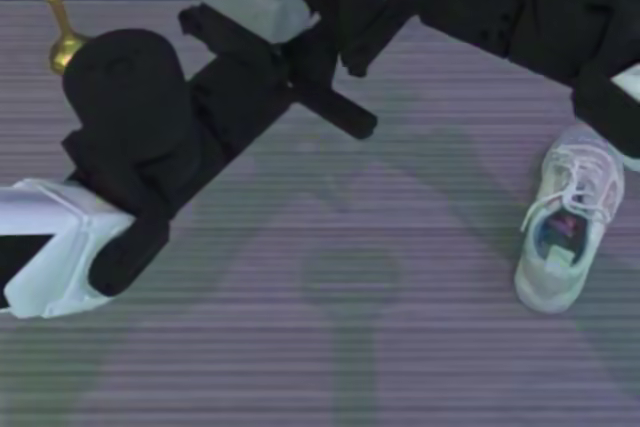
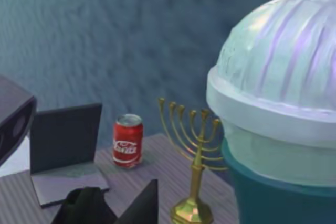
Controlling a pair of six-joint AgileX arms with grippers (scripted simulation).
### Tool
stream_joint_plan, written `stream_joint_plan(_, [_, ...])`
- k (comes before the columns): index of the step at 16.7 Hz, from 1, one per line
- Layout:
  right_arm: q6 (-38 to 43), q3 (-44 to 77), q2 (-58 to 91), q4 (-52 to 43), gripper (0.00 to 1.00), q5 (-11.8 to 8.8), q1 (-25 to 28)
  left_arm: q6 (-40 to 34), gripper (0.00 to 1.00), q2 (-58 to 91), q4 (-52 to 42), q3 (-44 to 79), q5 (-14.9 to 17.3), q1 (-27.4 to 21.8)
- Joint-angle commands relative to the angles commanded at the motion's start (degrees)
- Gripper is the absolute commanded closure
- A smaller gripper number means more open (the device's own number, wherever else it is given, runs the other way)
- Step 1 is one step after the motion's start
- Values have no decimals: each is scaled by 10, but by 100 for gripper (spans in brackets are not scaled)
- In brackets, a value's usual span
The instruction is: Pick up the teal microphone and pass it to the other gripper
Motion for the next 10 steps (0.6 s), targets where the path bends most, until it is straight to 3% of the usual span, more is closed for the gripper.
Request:
stream_joint_plan(4, [0,5,5,1,0,3,3,0,100,0,0,0,0,0])
stream_joint_plan(10, [0,5,5,1,45,3,3,0,100,0,0,0,0,0])
